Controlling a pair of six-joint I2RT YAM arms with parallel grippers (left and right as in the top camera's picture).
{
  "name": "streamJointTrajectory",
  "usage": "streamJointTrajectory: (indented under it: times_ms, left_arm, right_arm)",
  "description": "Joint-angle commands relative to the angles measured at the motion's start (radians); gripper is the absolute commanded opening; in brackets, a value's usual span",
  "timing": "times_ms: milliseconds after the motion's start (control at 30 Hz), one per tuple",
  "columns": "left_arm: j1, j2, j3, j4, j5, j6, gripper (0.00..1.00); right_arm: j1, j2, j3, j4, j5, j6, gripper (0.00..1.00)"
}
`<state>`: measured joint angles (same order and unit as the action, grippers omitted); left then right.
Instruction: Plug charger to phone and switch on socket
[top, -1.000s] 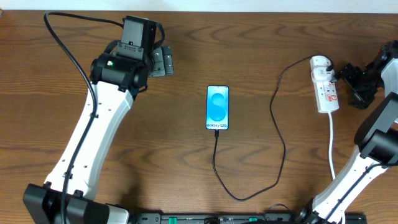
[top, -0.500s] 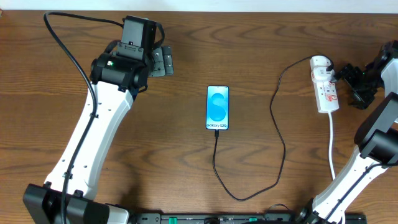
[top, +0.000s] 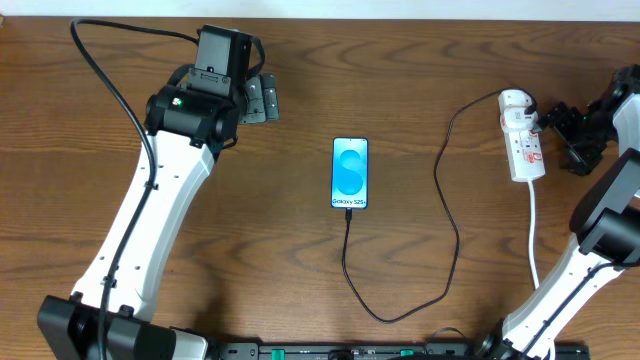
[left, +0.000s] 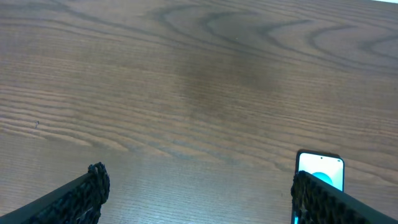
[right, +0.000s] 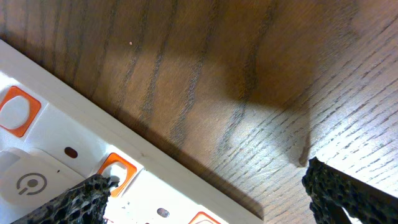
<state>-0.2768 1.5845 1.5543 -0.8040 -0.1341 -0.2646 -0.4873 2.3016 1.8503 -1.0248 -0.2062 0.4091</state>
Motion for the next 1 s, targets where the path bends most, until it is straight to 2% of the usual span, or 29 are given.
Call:
streamJointTrajectory:
  times_ms: [0,767,967]
  left_arm:
    - [0.003,0.003,0.004,0.0,-0.016,0.002,0.95]
    - [0.003,0.003,0.004,0.0,-0.016,0.002,0.95]
    - [0.003,0.003,0.004,0.0,-0.016,0.002,0.95]
  right_arm:
    - [0.028,0.052,-0.009,-0.013,-0.002,-0.014,0.99]
    - [0.037,0.055,-0.071,0.027,0.016,-0.014,0.99]
    - [0.029,0.039,-0.066,-0.029,0.011,-0.045,0.99]
